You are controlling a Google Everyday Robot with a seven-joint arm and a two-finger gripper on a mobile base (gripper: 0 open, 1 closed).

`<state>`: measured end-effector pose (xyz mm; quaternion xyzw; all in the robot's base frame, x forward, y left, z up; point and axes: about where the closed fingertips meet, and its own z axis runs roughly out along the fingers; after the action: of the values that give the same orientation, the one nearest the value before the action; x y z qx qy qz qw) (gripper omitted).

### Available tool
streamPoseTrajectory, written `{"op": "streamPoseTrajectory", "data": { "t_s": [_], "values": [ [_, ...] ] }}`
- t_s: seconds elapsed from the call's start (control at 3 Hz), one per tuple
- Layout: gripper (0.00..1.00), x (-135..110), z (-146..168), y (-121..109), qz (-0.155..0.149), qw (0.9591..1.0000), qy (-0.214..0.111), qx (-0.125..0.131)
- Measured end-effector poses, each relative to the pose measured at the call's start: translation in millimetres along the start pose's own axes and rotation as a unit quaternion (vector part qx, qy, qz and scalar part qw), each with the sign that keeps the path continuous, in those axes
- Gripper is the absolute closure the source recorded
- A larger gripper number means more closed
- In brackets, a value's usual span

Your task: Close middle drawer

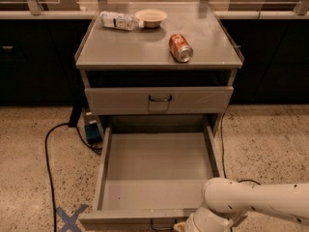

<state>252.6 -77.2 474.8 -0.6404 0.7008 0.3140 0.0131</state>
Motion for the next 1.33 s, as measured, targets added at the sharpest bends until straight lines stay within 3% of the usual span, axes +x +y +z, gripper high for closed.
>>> {"op": "streamPoseTrajectory", "data": {
  "t_s": [0.33, 0.67, 1.33],
  "values": [
    [0.0, -2.7, 18.3, 3.0, -0.006, 0.9998, 0.002, -0.021],
    [0.0, -3.3, 29.9, 0.2, -0.009, 0.9997, 0.01, -0.023],
    [0.0, -14.9, 11.0, -64.7, 0.008, 0.9975, 0.018, 0.069]
  ]
}}
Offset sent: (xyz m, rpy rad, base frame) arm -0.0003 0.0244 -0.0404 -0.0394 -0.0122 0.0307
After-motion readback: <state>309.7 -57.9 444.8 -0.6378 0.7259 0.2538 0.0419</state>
